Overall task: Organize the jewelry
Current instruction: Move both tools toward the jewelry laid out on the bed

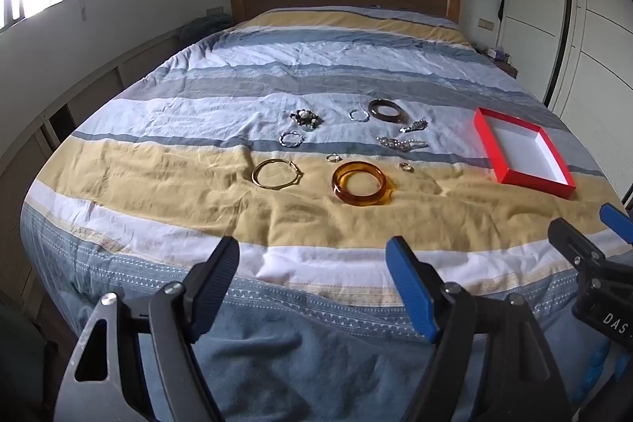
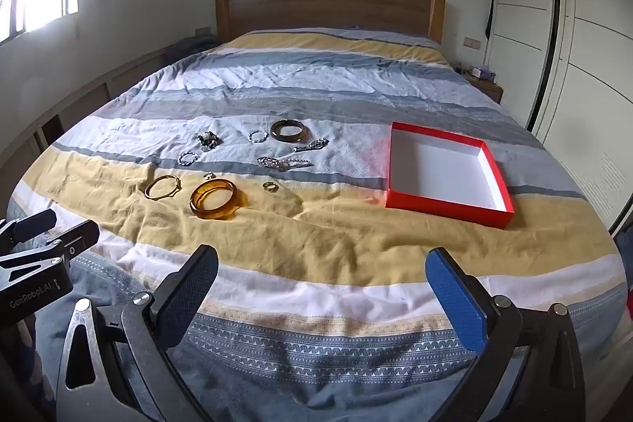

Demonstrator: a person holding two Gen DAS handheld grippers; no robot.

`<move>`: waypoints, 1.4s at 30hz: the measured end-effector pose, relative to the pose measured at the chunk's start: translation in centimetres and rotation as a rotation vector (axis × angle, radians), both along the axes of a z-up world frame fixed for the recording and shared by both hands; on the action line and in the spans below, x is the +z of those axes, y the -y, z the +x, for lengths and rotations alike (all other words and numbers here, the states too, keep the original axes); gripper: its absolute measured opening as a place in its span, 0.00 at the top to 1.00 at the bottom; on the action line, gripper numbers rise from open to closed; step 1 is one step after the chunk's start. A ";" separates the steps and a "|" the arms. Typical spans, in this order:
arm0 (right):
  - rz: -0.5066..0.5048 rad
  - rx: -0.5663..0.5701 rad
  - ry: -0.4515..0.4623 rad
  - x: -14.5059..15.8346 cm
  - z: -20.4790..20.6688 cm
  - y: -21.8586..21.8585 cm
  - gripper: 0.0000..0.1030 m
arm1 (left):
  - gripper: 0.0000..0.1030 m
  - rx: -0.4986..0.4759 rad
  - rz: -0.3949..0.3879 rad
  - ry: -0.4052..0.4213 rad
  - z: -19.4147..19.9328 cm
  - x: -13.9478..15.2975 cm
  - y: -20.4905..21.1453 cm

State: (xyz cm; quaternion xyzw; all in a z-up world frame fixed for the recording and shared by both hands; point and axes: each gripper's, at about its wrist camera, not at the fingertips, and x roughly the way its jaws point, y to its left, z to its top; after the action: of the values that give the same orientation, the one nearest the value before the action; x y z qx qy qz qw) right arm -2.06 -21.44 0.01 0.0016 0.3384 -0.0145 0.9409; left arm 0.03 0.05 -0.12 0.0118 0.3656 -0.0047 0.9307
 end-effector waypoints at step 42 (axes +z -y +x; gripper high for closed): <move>-0.008 0.099 -0.042 -3.7 3.2 -1.7 0.00 | 0.27 0.035 0.069 -0.133 4.3 -4.6 -0.1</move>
State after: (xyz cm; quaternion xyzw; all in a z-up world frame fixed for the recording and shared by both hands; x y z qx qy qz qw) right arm 1.18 -19.74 -3.65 -0.0190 0.3576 0.0307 0.9332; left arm 4.33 0.15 -4.68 0.0370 0.4268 0.0232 0.9033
